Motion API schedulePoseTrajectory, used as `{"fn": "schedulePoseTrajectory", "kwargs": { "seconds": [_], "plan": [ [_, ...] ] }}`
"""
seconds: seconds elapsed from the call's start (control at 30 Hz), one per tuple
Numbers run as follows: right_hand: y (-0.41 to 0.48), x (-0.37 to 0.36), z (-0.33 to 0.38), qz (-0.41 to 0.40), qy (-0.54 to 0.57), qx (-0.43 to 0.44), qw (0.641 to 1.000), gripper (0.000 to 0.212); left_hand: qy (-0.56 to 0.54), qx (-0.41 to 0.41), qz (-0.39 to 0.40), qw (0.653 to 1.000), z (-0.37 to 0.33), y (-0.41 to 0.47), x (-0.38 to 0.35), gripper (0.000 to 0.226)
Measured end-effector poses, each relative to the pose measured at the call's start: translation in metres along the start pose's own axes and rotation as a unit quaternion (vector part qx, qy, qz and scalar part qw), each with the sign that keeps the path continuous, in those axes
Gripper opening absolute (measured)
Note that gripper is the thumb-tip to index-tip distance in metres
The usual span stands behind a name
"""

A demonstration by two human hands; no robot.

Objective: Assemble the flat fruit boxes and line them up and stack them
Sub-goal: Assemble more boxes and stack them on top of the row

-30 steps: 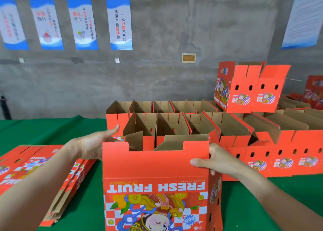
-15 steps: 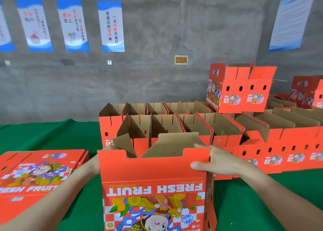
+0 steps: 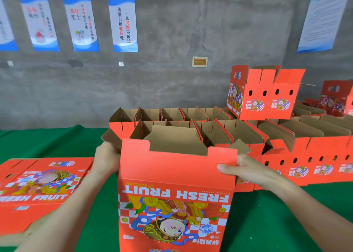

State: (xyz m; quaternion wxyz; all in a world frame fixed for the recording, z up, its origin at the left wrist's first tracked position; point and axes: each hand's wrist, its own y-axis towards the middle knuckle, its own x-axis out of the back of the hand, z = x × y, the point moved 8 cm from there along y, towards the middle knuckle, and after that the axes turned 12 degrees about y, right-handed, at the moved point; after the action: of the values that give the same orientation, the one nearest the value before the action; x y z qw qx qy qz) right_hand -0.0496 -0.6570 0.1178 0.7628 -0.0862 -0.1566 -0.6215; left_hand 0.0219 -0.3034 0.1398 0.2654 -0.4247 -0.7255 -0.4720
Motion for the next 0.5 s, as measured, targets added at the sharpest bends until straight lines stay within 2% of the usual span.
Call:
{"fn": "schedulePoseTrajectory", "kwargs": {
  "seconds": [0.03, 0.13, 0.17, 0.27, 0.4, 0.5],
  "plan": [
    [0.000, -0.005, -0.006, -0.004, 0.005, -0.014, 1.000, 0.018, -0.002, 0.004, -0.001, 1.000, 0.002, -0.007, -0.005, 0.021],
    [0.002, -0.013, -0.021, -0.058, 0.031, -0.053, 0.996, 0.065, -0.007, 0.058, -0.011, 0.998, 0.018, -0.018, -0.016, 0.015],
    [0.005, -0.012, -0.023, -0.092, 0.037, -0.051, 0.994, 0.072, -0.007, 0.064, -0.015, 0.998, 0.021, -0.018, -0.017, 0.012],
    [0.011, -0.004, -0.023, -0.187, 0.030, -0.030, 0.981, 0.062, -0.019, 0.079, -0.006, 0.997, 0.020, -0.021, -0.017, 0.006],
    [0.014, 0.003, -0.024, -0.222, -0.031, -0.025, 0.974, 0.047, -0.083, 0.113, 0.003, 0.990, 0.026, -0.029, -0.021, 0.013],
    [0.015, 0.006, -0.022, -0.241, -0.100, -0.029, 0.965, 0.062, -0.138, 0.117, 0.020, 0.983, 0.027, -0.032, -0.019, 0.014]
  ]
}}
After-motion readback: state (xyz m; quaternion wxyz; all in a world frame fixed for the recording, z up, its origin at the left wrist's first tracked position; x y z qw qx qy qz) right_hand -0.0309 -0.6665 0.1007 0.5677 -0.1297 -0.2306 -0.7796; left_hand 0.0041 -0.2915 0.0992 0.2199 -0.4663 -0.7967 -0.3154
